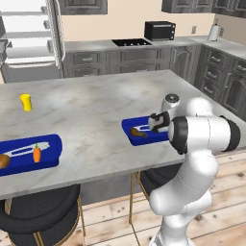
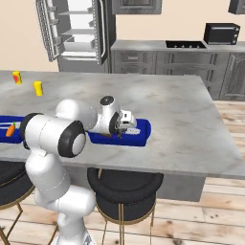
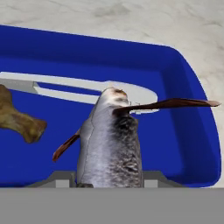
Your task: Gather the carrot and potato from the fridge and place them on a tray on the dining counter. Then gather the fish and chicken drumstick from the fridge and place them on the other tray.
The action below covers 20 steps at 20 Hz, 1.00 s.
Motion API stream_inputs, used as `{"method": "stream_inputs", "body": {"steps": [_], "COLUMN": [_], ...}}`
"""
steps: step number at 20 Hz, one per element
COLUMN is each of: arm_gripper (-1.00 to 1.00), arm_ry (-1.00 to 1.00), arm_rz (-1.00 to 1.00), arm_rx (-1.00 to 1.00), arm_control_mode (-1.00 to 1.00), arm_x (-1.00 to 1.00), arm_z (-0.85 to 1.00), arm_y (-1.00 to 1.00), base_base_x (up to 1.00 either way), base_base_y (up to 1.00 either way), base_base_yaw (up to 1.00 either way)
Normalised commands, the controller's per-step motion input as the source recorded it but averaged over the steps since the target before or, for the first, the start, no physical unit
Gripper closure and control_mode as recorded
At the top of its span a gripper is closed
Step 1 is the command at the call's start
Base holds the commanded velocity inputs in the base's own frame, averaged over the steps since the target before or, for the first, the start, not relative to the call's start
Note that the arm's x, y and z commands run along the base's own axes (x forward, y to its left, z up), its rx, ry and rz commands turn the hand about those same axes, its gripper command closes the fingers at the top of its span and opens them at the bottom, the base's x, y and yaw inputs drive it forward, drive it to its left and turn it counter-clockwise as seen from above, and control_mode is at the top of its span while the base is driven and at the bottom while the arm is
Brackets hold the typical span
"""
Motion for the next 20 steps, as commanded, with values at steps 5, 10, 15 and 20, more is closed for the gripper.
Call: {"method": "stream_inputs", "body": {"steps": [5,10,15,20], "arm_gripper": [1.0,1.0,1.0,1.0], "arm_ry": [0.04,0.03,0.04,0.03], "arm_rz": [0.0,0.0,0.0,0.0], "arm_rx": [0.0,0.0,0.0,0.0], "arm_control_mode": [-1.0,-1.0,-1.0,-1.0], "arm_x": [0.28,0.36,0.38,0.34], "arm_z": [-0.26,-0.24,-0.25,-0.27], "arm_y": [0.0,0.0,0.0,-0.01], "base_base_x": [0.0,0.0,0.0,0.0], "base_base_y": [0.0,0.0,0.0,0.0], "base_base_yaw": [0.0,0.0,0.0,0.0]}}
